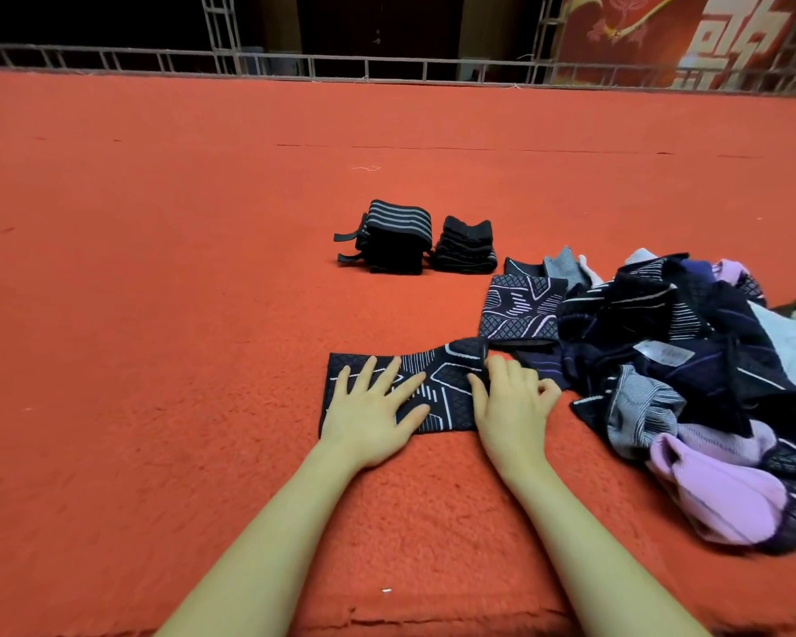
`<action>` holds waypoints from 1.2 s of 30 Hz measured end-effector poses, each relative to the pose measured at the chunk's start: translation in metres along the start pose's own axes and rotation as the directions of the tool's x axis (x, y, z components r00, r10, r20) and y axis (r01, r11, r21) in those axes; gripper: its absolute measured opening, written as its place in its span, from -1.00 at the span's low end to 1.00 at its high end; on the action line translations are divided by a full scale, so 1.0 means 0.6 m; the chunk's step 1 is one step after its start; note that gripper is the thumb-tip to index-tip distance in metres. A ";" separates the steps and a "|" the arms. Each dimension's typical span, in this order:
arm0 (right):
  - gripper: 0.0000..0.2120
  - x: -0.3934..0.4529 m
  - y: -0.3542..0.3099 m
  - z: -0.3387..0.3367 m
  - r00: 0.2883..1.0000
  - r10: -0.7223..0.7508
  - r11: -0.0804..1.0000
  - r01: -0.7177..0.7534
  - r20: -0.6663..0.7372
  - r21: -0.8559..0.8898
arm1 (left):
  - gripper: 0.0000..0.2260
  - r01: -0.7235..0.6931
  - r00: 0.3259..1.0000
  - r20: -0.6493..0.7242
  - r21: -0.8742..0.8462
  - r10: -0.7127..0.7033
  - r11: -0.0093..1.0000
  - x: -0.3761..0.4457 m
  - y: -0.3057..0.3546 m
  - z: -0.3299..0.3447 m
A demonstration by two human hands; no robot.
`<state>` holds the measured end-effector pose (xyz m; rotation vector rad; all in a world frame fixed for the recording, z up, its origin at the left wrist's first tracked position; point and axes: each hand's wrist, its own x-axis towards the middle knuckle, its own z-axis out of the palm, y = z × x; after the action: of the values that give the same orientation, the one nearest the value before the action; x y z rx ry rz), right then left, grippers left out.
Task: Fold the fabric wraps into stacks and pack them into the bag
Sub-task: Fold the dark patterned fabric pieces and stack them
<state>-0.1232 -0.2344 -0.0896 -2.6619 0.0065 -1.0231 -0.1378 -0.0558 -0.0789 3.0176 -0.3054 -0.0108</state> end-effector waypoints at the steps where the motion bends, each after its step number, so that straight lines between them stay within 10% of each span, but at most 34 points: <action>1: -0.78 0.001 -0.003 -0.004 1.000 -0.007 1.000 0.007 -0.022 0.025 | -0.52 -0.001 1.000 -0.003 0.004 0.001 1.000 0.000 0.001 0.000; 7: -0.66 0.002 -0.016 -0.013 0.972 0.178 0.968 -0.201 0.154 0.149 | -0.51 0.001 1.000 -0.015 0.013 -0.001 1.000 0.001 0.001 0.001; 16: -0.88 0.012 -0.046 -0.022 0.997 -0.011 0.948 0.034 -0.075 0.318 | -0.53 0.056 0.989 -0.136 -0.053 -0.063 0.997 -0.001 -0.017 0.000; 31: -0.74 0.023 -0.085 0.007 0.815 -0.369 0.926 0.278 0.448 0.256 | -0.65 0.383 0.818 -0.454 -0.026 -0.352 0.923 -0.025 -0.064 0.022; 36: -0.31 0.002 -0.072 0.022 0.737 -0.294 0.945 0.318 0.609 0.071 | -0.74 0.345 0.814 -0.464 -0.097 -0.349 0.933 -0.022 -0.068 0.030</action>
<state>-0.1180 -0.1894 -0.0868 -2.9630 -0.5740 -0.1686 -0.1428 -0.0156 -0.1014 2.8872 0.2952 0.6858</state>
